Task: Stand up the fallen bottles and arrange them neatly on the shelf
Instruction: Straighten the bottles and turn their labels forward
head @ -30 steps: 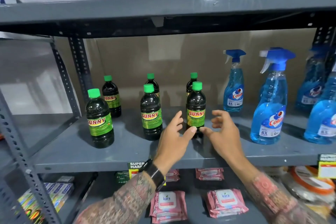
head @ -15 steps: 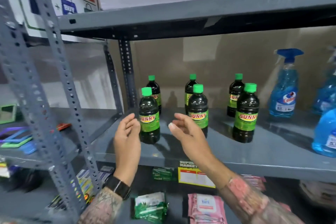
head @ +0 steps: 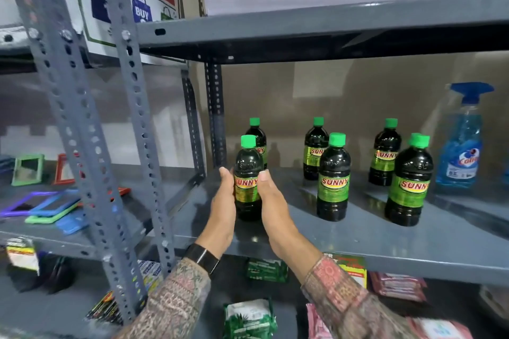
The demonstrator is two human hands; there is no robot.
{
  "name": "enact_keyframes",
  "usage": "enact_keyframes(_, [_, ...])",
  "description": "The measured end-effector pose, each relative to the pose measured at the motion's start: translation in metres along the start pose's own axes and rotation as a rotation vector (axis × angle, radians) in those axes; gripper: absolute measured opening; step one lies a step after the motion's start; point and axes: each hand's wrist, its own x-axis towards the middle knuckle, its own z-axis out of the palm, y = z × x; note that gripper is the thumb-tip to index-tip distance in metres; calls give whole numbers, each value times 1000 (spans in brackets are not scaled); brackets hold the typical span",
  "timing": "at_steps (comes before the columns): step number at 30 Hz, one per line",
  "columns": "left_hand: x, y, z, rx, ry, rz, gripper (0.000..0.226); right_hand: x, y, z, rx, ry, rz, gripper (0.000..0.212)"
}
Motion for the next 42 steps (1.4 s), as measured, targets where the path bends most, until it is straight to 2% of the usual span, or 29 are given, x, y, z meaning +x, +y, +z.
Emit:
enact_keyframes(1, [4, 0, -4, -2, 1, -4, 62, 2, 2, 4, -3, 0, 0, 113])
enact_keyframes(4, [10, 6, -16, 15, -27, -44, 58, 6, 3, 8, 9, 48, 12, 91])
enact_keyframes(7, [15, 8, -27, 18, -58, -89, 91, 13, 5, 8, 44, 100, -9, 52])
enact_keyframes(8, [16, 9, -28, 13, -66, -89, 95, 15, 4, 9, 65, 106, -12, 42])
enact_keyframes(9, [19, 7, -28, -1, -66, -82, 87, 15, 4, 11, 73, 108, -6, 40])
enact_keyframes(11, [24, 3, -24, -30, -63, -89, 66, 17, 5, 16, 82, 109, 17, 51])
enact_keyframes(13, [25, 3, -18, -58, -106, -91, 69, 18, 4, 21, 102, 128, 16, 56])
enact_keyframes(16, [23, 3, -15, -73, -131, -82, 73, 23, 6, 24, 117, 155, 3, 52])
enact_keyframes(18, [25, 3, -17, -71, -139, -84, 69, 24, 5, 25, 116, 166, -3, 45])
enact_keyframes(22, [29, 3, -23, -67, -150, -104, 64, 26, 8, 26, 129, 177, -3, 54])
enact_keyframes(25, [28, 0, -23, -62, -180, -114, 65, 25, 11, 31, 146, 187, -22, 52])
enact_keyframes(32, [22, 0, -24, -80, -135, -98, 65, 19, 11, 39, 153, 191, -41, 53])
enact_keyframes(34, [17, 1, -25, -50, -67, -66, 64, 12, 6, 32, 129, 196, -58, 53])
enact_keyframes(36, [6, -1, -24, 8, 101, 37, 59, -2, 3, 18, 59, 204, -104, 54])
enact_keyframes(38, [-23, -2, -12, 13, 315, 244, 45, -24, 1, -5, -2, 219, -199, 53])
enact_keyframes(39, [-41, -1, -2, 38, 348, 374, 39, -37, 0, -19, -25, 251, -261, 52])
enact_keyframes(40, [-55, -1, 8, 87, 316, 479, 33, -50, -1, -33, -49, 307, -326, 48])
enact_keyframes(42, [-63, -10, 30, 225, 100, 553, 26, -66, -8, -64, -74, 498, -454, 39])
